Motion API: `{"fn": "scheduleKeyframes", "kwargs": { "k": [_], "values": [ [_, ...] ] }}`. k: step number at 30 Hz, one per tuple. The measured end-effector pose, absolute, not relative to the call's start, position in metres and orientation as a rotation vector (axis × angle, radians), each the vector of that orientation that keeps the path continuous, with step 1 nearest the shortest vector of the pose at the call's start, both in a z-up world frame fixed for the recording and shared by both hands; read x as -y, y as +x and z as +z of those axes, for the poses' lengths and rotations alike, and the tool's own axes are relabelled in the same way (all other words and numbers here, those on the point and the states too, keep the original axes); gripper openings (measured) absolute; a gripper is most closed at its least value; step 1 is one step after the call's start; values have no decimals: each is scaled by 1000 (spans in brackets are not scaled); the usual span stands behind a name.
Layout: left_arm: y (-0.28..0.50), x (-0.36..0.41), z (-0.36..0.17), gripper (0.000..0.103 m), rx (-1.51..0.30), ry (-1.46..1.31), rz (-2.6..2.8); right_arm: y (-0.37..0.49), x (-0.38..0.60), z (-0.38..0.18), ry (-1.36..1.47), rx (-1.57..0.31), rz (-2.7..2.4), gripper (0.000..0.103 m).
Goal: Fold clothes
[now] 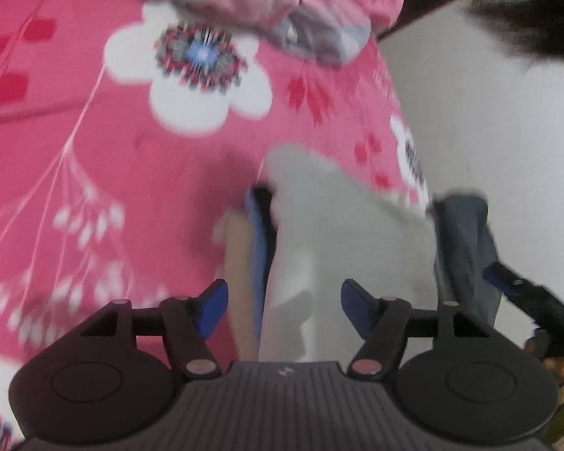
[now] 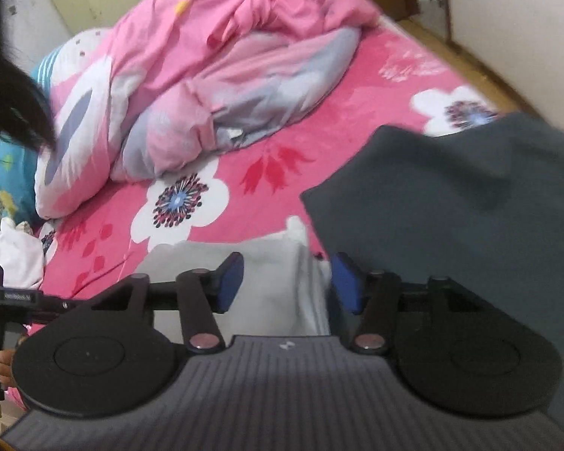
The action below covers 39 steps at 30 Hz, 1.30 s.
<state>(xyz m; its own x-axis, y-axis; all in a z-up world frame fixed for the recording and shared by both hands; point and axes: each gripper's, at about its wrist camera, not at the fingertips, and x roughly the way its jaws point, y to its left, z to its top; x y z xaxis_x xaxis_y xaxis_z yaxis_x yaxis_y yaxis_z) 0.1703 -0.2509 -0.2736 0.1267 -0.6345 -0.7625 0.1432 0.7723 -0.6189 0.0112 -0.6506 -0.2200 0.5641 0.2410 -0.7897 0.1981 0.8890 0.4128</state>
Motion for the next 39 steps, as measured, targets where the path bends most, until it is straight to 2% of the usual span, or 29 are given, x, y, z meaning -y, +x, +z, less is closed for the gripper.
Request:
{"fn": "scheduleKeyframes", "kwargs": {
  "k": [4, 8, 11, 12, 14, 15, 16, 19, 24, 30, 32, 34, 39],
  "values": [
    [135, 247, -285, 68, -1465, -417, -623, -39, 651, -197, 512, -1013, -25, 56],
    [113, 253, -296, 67, -1531, -384, -673, -75, 648, -231, 592, -1145, -84, 56],
    [105, 257, -304, 62, -1560, -363, -706, -88, 654, -262, 665, -1202, -92, 56],
    [103, 259, -306, 59, -1567, -356, -717, -88, 657, -269, 696, -1203, -74, 56],
    [102, 260, -306, 44, -1565, -364, -739, -87, 665, -283, 760, -1194, -36, 54],
    [103, 261, -305, 39, -1561, -368, -751, -86, 667, -282, 771, -1186, -21, 39],
    [102, 263, -304, 35, -1550, -348, -748, -86, 668, -278, 772, -1175, -9, 13],
    [100, 263, -294, 22, -1535, -355, -738, -84, 671, -265, 774, -1144, 28, 7],
    [98, 262, -262, 21, -1479, -352, -776, -81, 677, -256, 765, -1131, 61, 6],
    [86, 282, -302, 26, -1526, -261, -712, -72, 680, -275, 704, -1201, 44, 7],
    [85, 281, -305, 30, -1541, -250, -712, -61, 672, -272, 632, -1191, 56, 13],
    [84, 280, -289, 37, -1502, -198, -713, -50, 663, -269, 559, -1180, 67, 15],
    [89, 280, -237, 37, -1339, -121, -698, -21, 643, -261, 378, -1149, 94, 16]
  ]
}}
